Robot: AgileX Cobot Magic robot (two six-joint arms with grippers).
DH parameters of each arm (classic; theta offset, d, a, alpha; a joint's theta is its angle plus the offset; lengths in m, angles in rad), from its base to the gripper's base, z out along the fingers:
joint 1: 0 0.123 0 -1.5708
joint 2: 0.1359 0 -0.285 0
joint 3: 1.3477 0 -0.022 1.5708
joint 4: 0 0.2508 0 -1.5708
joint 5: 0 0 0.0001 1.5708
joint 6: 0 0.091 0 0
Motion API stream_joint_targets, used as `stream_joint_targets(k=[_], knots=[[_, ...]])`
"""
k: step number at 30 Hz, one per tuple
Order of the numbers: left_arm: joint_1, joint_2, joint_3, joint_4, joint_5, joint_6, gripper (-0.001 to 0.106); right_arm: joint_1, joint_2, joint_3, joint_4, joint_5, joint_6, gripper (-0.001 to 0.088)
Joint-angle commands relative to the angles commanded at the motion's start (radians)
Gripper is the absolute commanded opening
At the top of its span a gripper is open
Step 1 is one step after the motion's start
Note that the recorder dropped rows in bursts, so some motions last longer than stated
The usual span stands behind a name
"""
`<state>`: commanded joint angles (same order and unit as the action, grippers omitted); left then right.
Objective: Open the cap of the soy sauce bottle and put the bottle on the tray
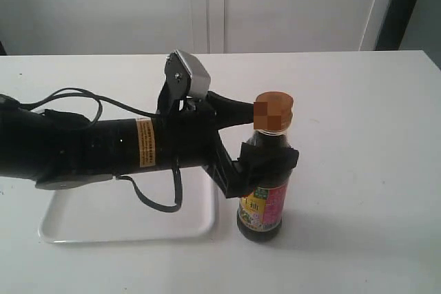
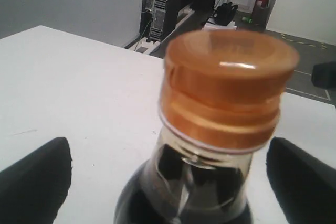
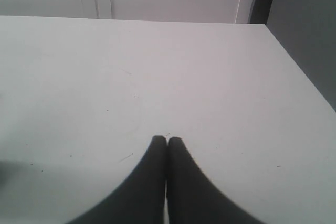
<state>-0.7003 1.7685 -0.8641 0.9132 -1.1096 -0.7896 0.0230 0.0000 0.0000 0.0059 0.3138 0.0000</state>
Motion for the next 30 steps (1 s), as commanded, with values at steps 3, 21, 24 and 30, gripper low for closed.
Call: stream_joint_targets(k=[3,21,24,30], knots=[[0.0,0.025,0.0,-0.019,-0.012,0.019,0.105,0.0,0.0,0.0,0.0,0.0,0.0,0.0],[0.0,0.157,-0.08,-0.051,-0.05,0.042,0.105,0.0,0.0,0.0,0.0,0.0,0.0,0.0],[-0.006,0.164,-0.08,-0.044,-0.048,0.039,0.105,0.0,0.0,0.0,0.002,0.0,0.0,0.0],[-0.035,0.164,-0.08,-0.024,-0.046,0.05,0.104,0.0,0.0,0.0,0.002,0.0,0.0,0.0]])
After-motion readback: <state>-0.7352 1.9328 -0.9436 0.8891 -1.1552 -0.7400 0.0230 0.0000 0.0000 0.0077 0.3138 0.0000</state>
